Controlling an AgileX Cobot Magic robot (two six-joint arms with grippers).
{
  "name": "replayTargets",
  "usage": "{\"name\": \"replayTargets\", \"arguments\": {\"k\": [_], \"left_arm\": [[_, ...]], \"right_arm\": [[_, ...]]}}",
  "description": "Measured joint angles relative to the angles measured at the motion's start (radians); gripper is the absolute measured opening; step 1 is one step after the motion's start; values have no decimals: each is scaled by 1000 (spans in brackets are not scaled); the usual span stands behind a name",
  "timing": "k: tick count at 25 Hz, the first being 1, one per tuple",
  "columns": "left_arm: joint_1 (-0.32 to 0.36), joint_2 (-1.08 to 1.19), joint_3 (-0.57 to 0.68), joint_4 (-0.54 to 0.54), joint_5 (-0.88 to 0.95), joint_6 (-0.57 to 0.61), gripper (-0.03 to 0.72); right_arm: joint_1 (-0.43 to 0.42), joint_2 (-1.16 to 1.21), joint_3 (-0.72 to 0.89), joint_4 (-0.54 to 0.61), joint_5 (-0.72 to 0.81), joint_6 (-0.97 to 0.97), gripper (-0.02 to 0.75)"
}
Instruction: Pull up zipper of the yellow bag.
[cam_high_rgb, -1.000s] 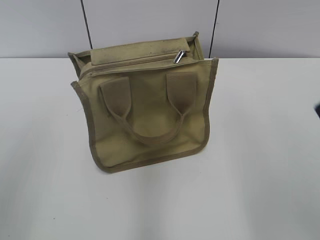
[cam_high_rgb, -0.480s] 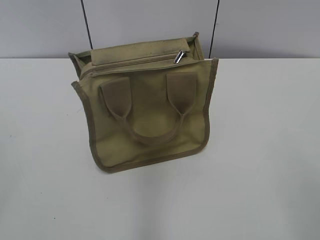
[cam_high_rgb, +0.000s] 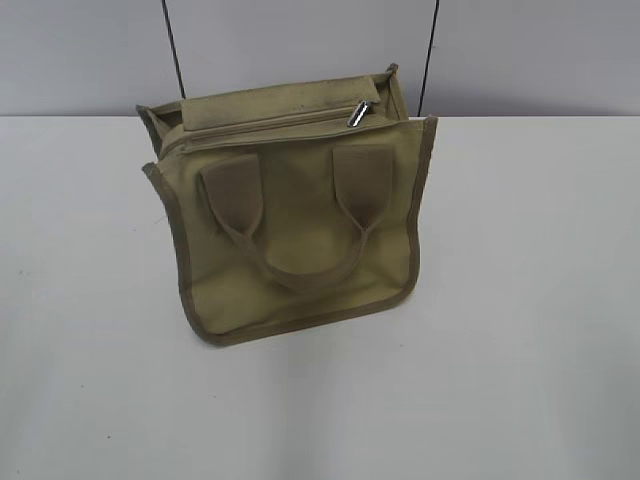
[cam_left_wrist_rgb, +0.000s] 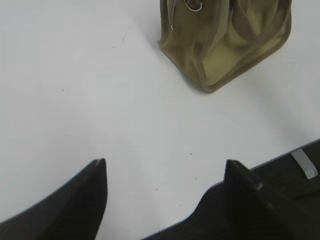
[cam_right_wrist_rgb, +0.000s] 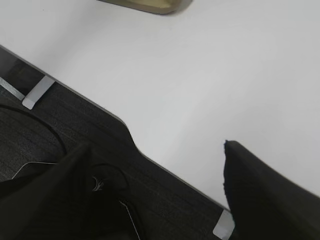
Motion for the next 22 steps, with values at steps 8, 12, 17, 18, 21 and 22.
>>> {"name": "replayTargets", "arguments": {"k": [8, 12, 17, 18, 21, 22], "left_arm": [[0, 0, 1, 0, -7, 1, 547], [44, -5, 1, 0, -8, 1, 547], [223, -66, 1, 0, -12, 1, 547], [267, -82, 1, 0, -12, 1, 547], [369, -128, 1, 0, -12, 1, 547], [396, -144, 1, 0, -14, 1, 547]], "right_arm": [[0, 0, 2, 0, -11, 0, 595], [-53, -1, 2, 5, -11, 0, 585], [-290, -50, 2, 24, -12, 0, 584], [-351, -67, 2, 28, -13, 0, 584], [-517, -126, 2, 29, -13, 0, 583], [-560, -149, 2, 29, -13, 0, 583]]}}
